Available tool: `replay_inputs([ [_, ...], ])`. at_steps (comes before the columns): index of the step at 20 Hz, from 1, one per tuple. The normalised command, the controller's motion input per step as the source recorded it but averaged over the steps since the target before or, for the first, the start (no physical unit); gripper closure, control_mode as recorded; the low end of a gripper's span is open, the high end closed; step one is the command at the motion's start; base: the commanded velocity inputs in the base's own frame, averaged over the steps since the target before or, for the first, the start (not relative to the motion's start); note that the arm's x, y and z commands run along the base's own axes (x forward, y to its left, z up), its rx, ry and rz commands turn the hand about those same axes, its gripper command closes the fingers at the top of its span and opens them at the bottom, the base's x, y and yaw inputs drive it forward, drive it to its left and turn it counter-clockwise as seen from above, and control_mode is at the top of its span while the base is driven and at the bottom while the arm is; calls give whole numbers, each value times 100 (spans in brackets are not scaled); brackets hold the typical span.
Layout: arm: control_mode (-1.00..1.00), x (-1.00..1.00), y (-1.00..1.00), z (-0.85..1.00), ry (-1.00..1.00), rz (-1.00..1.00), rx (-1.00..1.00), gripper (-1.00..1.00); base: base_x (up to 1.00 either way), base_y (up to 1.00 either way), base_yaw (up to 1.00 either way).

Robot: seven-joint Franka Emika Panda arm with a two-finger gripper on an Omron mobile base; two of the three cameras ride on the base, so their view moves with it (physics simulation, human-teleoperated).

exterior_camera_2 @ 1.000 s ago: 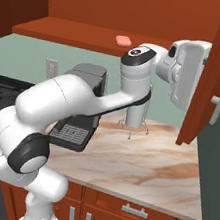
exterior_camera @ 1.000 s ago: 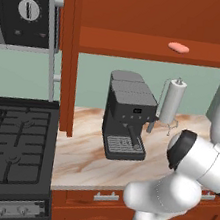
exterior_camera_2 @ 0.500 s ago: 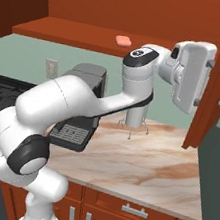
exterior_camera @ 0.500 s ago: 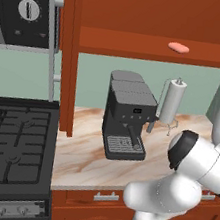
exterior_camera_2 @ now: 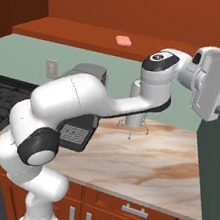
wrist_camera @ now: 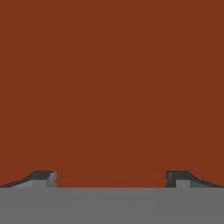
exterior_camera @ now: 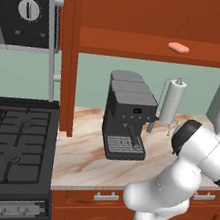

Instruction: Open the cabinet. Pick the bar soap and place it next to the sink. Then close the cabinet.

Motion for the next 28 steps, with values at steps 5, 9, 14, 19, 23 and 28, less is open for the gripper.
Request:
replay_inputs([
  [5,-100,-36,29,29,-14,1,2,-100,0,0,0],
  [9,-100,-58,59,25,-20,6,4,-100,0,0,0],
  [14,-100,-59,82,-2,-21,13,12,-100,0,0,0],
  [19,-100,-39,99,-14,-22,29,14,-100,0,0,0],
  [23,-100,-24,100,-4,-13,48,14,-100,0,0,0],
  [28,-100,-1,99,0,-5,63,19,-100,0,0,0],
])
